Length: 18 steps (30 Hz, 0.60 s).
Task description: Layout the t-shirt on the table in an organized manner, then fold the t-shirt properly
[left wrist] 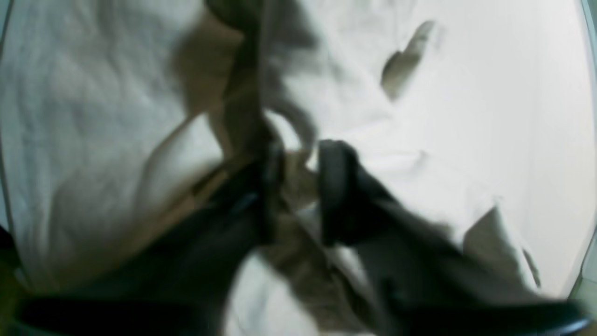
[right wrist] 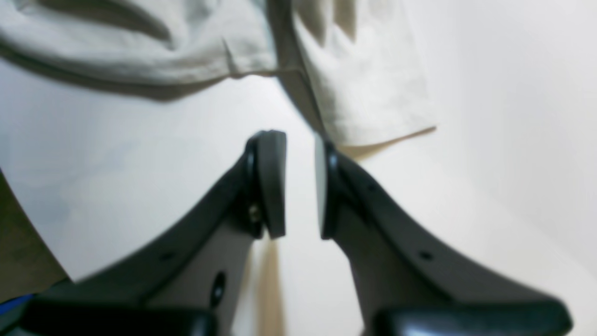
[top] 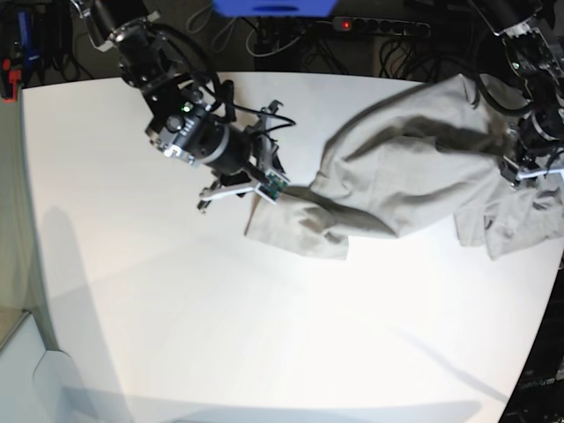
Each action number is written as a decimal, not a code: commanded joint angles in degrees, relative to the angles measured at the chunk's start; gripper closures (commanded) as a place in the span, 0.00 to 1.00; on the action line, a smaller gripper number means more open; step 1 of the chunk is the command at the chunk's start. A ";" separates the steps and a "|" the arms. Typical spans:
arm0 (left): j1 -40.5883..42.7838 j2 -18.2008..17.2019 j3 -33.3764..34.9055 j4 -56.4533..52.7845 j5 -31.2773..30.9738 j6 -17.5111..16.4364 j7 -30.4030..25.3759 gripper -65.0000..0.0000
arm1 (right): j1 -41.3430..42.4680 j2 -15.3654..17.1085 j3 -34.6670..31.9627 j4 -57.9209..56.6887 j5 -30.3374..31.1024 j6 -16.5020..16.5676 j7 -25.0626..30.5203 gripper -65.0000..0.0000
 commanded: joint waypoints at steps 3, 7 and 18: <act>-0.16 0.13 -0.76 2.86 -1.83 0.46 -0.46 0.56 | 0.79 0.03 0.11 1.13 0.38 0.42 1.25 0.86; 0.89 1.36 -0.76 7.78 -1.92 0.46 -0.73 0.58 | 0.97 0.03 0.20 1.13 0.29 0.42 1.25 0.86; -11.33 2.95 -0.15 3.39 -1.22 0.98 -0.55 0.58 | 1.06 0.12 0.20 0.87 0.29 0.42 1.25 0.86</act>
